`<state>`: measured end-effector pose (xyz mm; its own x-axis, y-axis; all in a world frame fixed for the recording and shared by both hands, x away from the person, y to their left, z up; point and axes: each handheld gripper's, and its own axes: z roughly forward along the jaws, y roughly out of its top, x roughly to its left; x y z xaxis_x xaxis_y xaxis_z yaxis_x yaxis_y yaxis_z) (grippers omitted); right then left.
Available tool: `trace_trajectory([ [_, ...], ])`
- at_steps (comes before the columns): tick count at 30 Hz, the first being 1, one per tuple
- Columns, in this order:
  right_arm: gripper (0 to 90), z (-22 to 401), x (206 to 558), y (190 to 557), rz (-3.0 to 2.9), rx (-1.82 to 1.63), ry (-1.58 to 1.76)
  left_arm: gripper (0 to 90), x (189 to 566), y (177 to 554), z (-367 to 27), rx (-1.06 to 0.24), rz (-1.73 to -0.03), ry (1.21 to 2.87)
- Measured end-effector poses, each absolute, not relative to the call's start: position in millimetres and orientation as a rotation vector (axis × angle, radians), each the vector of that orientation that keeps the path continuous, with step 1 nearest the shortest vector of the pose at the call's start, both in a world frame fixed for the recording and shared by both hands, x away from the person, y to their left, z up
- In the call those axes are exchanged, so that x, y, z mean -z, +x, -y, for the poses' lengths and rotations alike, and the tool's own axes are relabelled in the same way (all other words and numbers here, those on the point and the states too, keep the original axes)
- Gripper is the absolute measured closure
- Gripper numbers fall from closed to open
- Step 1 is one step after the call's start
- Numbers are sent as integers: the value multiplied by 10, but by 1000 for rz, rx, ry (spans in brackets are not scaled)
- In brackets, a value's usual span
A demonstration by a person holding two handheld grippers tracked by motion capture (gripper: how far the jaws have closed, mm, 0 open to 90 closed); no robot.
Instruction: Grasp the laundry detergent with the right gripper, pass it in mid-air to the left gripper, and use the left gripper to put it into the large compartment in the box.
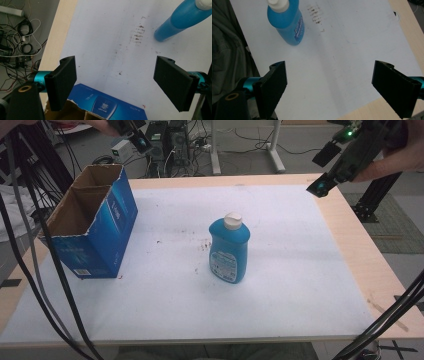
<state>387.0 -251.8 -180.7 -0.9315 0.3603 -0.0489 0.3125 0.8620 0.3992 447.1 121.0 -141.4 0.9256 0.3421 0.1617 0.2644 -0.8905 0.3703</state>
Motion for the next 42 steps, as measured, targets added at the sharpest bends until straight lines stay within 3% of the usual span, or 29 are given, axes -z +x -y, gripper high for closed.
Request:
trace_trajectory([
  [11, 124, 2451, 2132, 3713, -2884, -803, 506, 188, 1426, 4465, -1206, -318, -432, 2749],
  [42, 124, 2036, 3020, 3479, -2824, -987, 531, 188, 1446, 4423, -1231, -314, -434, 2762],
])
